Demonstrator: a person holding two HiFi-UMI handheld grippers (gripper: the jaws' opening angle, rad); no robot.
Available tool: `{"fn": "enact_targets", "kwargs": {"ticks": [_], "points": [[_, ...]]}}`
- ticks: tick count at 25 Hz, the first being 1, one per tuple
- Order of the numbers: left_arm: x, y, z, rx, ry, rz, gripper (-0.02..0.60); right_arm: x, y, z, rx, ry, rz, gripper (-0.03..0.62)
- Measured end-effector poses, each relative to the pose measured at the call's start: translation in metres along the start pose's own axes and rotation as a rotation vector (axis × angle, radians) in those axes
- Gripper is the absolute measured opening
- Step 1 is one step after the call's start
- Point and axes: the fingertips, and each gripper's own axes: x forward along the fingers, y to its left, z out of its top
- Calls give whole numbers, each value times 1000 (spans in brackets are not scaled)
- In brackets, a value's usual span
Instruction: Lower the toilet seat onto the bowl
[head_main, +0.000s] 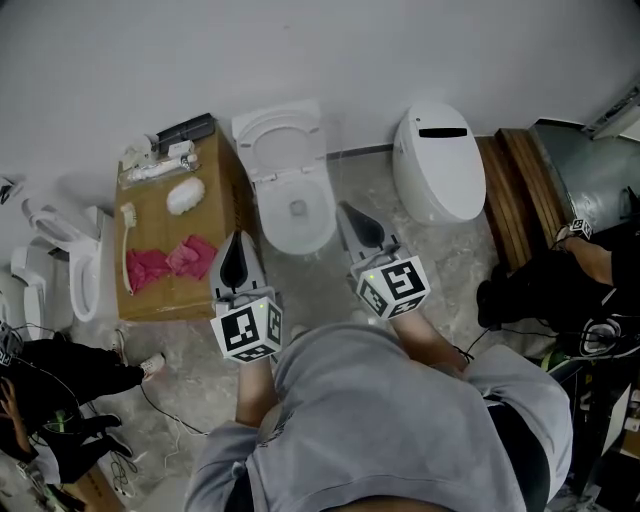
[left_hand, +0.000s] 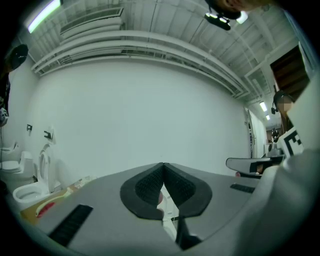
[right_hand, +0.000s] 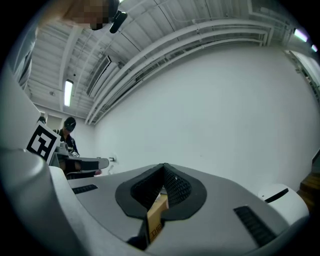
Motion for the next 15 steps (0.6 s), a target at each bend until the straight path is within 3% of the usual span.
{"fn": "enact_targets", "kwargs": {"ticks": [15], "points": [[-1,-48,-8,0,15,46,2,-35,-47,-3,-3,18,4,-2]]}}
